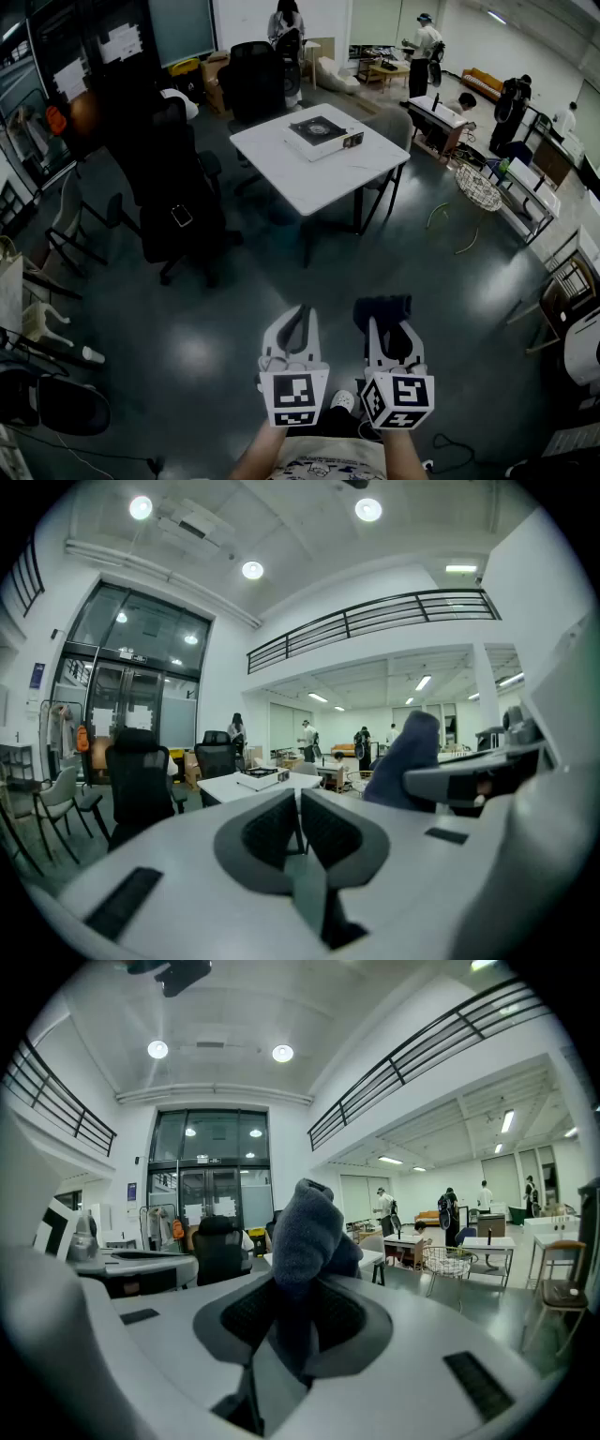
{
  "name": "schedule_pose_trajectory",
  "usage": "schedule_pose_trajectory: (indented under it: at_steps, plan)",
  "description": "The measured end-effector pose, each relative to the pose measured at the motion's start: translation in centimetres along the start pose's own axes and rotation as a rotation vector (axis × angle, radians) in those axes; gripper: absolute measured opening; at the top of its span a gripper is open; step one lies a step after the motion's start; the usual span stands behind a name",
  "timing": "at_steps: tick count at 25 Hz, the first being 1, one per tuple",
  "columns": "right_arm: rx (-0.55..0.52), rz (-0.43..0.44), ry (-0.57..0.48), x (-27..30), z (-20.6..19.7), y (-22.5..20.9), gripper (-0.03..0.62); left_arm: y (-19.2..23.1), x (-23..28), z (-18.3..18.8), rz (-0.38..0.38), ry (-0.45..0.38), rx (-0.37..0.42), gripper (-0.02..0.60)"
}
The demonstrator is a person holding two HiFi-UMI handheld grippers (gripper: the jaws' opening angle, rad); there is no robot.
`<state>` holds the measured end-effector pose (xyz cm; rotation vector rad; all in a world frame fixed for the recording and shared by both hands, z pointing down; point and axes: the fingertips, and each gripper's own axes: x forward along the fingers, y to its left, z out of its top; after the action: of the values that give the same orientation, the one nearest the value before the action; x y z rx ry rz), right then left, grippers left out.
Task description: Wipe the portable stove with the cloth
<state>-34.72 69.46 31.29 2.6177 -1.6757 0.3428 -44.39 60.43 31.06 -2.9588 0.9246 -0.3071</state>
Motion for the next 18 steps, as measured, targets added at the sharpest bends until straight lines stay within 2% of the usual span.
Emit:
schedule_pose_trajectory:
  at_steps: [10,18]
  plan:
    - [0.016,0.009,0.002,-0.1,-0.2,0.6,0.109,0.2,-0.3,-0.2,-0.011,0.002,0.002,0.031]
    - [0.034,0.008,0.007,0.3,-0.5,1.6,0.109,2.2,-0.8,-0.8,-0.005,0.01,0.006,0.031]
